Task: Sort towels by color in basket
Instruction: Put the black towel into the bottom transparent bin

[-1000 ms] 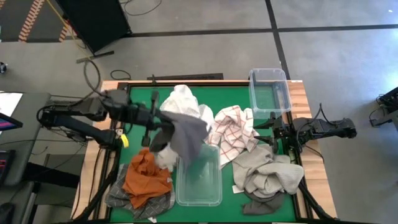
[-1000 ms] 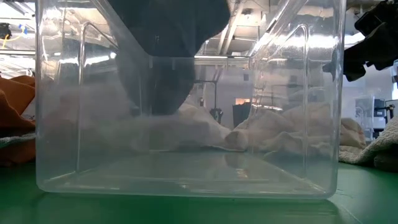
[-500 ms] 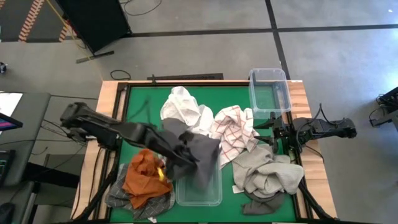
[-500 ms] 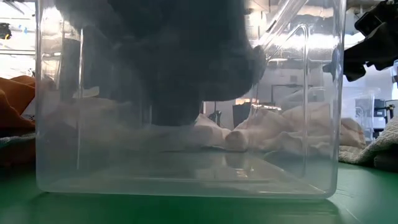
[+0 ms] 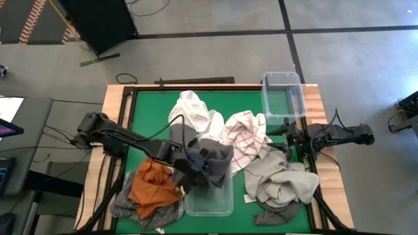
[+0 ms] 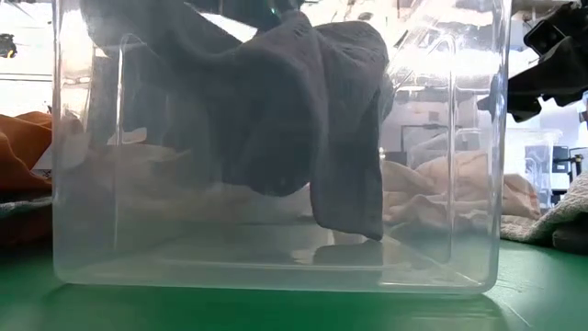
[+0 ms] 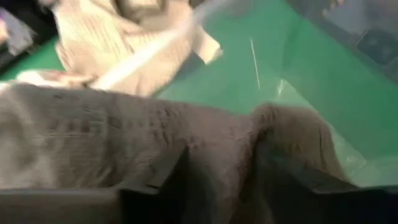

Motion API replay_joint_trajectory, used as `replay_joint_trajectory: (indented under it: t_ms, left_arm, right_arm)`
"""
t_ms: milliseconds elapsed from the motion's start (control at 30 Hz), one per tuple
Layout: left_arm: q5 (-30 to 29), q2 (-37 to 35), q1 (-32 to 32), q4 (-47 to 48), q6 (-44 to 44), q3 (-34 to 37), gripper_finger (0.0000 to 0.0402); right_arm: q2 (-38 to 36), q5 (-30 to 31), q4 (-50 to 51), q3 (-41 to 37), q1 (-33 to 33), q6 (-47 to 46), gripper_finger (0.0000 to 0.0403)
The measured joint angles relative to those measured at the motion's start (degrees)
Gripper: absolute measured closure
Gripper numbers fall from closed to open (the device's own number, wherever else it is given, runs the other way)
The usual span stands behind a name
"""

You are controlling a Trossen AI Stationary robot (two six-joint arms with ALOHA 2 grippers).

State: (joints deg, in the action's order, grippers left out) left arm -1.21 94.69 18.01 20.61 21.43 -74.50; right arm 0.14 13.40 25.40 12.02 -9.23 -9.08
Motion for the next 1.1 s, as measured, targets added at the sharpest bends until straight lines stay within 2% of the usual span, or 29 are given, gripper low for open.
replay_joint_trajectory:
  t_ms: [133,267,433,533,667,933,1100]
  left_arm:
    - [-0.52,-4.8,0.82,-0.19,0.04,0.0,0.0164]
    - [-5.25,-10.57,1.52,3.74,0.34,0.0,0.0126]
    - [-17.36,-16.58,0.18,14.46,-0.94,0.0,0.0111]
    - [-18.64,-17.85,-2.78,20.62,-4.06,0.0,0.0111]
    - [-17.09,-17.65,-6.54,25.48,-6.08,0.83,0.011]
    - [-6.16,-17.42,-14.42,24.88,-6.24,9.23,0.011]
    - [-0.06,-17.44,-18.68,17.31,-5.49,14.67,0.011]
  right_arm:
    - [-0.01,0.01,0.05,0.01,0.0,0.0,0.0154]
    - [0.0,-0.01,0.05,0.01,0.0,0.02,0.0154]
    - [0.0,0.0,0.09,0.0,0.0,0.0,0.0154]
    - [0.0,-0.01,0.24,-0.01,0.0,0.02,0.0154]
    - [-0.01,-0.01,0.49,-0.01,0.0,0.01,0.0154]
    - [-0.01,0.01,0.77,-0.01,0.0,0.0,0.0154]
    - [-0.02,0.0,0.75,0.01,0.0,0.0,0.0154]
